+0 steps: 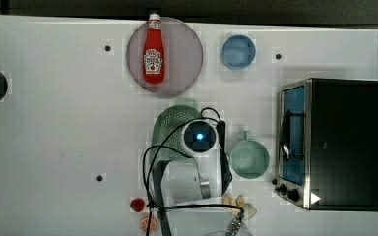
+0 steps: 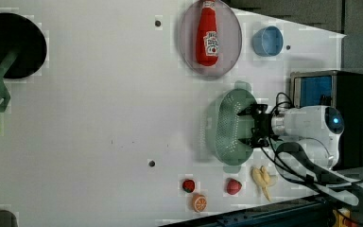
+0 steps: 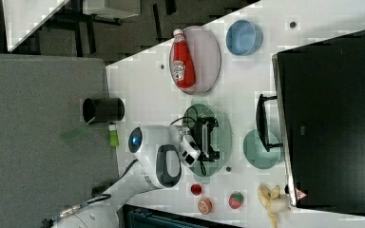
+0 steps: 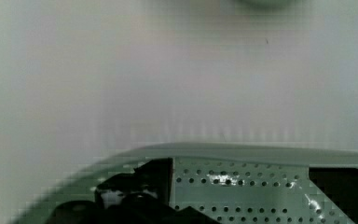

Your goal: Drag strainer left to right.

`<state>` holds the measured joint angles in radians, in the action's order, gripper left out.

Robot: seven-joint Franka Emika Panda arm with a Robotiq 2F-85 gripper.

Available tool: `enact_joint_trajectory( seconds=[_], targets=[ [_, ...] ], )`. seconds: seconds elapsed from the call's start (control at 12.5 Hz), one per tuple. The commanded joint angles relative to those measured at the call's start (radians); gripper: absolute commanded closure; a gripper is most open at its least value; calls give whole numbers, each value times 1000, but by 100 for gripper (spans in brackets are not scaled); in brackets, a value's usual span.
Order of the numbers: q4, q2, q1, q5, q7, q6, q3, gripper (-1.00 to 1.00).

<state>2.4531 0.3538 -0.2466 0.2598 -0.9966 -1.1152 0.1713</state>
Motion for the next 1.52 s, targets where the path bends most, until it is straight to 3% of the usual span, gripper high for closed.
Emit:
enact_joint_trajectory(
  seconds=[0.08,0.4,0.8,1.2,1.52],
  targets=[
    [-9,-18,3,-8,139,-27,-36,-100],
    [-12,-18,1,-8,165,-27,-91,-100],
    [-13,-97,2,-10,282,24,-29,-100],
    [-122,-336,2,-36,557,377,10,-100],
    [-299,-530,2,-304,844,779,3,-100]
  ],
)
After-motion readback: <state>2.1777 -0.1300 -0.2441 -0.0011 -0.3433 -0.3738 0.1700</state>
